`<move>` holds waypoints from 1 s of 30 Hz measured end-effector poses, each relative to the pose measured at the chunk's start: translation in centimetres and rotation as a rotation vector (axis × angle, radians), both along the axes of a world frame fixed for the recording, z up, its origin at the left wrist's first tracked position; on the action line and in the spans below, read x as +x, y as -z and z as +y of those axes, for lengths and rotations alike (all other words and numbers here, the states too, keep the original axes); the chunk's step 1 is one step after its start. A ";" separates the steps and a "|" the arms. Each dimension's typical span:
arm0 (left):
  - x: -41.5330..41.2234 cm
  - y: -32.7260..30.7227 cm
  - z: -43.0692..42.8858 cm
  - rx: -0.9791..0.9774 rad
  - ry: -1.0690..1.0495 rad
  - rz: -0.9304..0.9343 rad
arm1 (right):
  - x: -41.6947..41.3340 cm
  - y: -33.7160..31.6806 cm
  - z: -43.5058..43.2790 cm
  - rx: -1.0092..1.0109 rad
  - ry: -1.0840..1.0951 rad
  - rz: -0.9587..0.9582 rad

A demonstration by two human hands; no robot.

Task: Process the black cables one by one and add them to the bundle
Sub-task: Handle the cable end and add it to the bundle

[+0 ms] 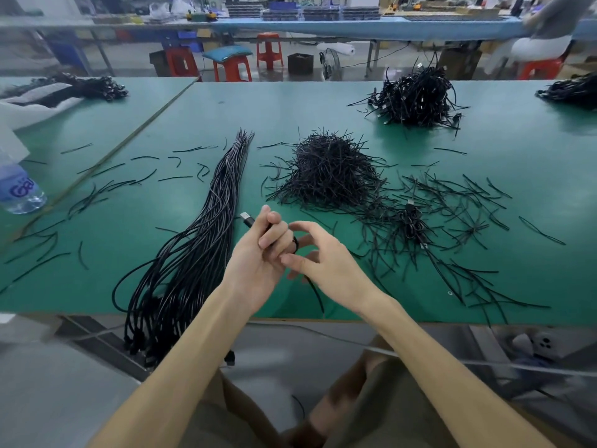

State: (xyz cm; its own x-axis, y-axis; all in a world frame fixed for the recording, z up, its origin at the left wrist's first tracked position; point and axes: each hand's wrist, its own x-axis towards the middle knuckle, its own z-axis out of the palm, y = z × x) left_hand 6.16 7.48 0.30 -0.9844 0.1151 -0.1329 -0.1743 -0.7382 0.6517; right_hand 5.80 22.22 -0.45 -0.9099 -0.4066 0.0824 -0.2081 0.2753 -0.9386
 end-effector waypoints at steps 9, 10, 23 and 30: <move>1.1 0.3 1.3 -0.217 0.168 0.087 | -0.1 0.3 0.4 -0.176 0.074 -0.143; 1.2 0.3 1.0 -0.220 0.204 0.106 | -0.1 0.4 0.6 -0.180 0.097 -0.139; 0.7 -1.2 -1.9 -0.501 0.388 0.416 | 1.5 0.3 -0.1 -0.124 0.335 0.222; 1.2 -0.5 -0.6 -0.710 0.139 0.348 | 1.5 0.2 0.2 0.147 0.384 0.537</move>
